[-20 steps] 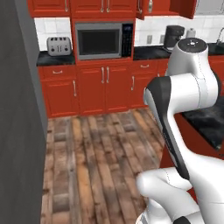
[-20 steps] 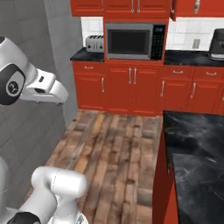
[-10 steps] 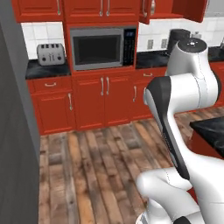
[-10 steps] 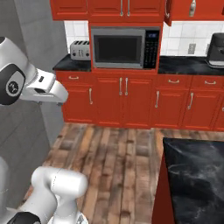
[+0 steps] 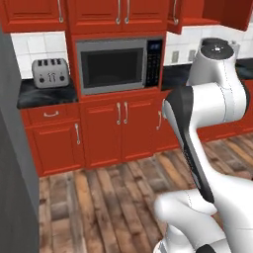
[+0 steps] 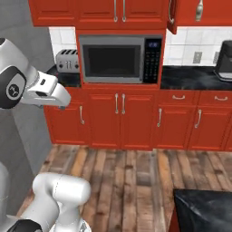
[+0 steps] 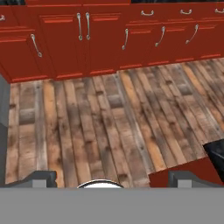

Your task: There is a bowl on the dining counter. Grab a lemon wedge from the fridge and place it in the bowl. Then get the liquor bottle and glass cup from the cabinet and place them next to the bowl.

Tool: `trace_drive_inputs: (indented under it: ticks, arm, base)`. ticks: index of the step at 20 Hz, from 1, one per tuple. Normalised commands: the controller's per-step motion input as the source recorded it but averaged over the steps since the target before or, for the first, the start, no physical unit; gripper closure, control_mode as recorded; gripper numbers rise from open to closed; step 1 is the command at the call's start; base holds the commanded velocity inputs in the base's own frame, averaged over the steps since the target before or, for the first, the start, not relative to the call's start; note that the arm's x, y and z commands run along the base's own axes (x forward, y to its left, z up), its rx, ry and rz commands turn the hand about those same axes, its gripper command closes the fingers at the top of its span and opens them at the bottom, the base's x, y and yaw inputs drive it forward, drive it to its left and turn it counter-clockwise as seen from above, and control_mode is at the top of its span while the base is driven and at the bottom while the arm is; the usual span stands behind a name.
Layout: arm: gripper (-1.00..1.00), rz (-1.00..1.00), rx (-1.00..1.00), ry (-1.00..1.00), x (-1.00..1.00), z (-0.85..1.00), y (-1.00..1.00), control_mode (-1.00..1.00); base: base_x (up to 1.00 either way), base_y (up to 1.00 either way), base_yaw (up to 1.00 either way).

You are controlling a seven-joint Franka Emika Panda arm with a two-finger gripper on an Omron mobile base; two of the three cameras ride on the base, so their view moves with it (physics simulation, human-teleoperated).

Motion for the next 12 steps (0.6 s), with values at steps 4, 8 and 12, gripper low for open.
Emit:
trace_drive_inputs:
  ticks: [4,8,12]
  arm:
    - [-1.0,0.0,0.0,0.0,0.0,0.0,0.0,1.0]
    - [-1.0,0.0,0.0,0.0,0.0,0.0,0.0,1.0]
    - [-1.0,0.0,0.0,0.0,0.0,0.0,0.0,1.0]
  base:
    - [1.0,0.01,-0.16]
    - [0.95,0.0,-0.36]
    - [0.79,0.0,-0.47]
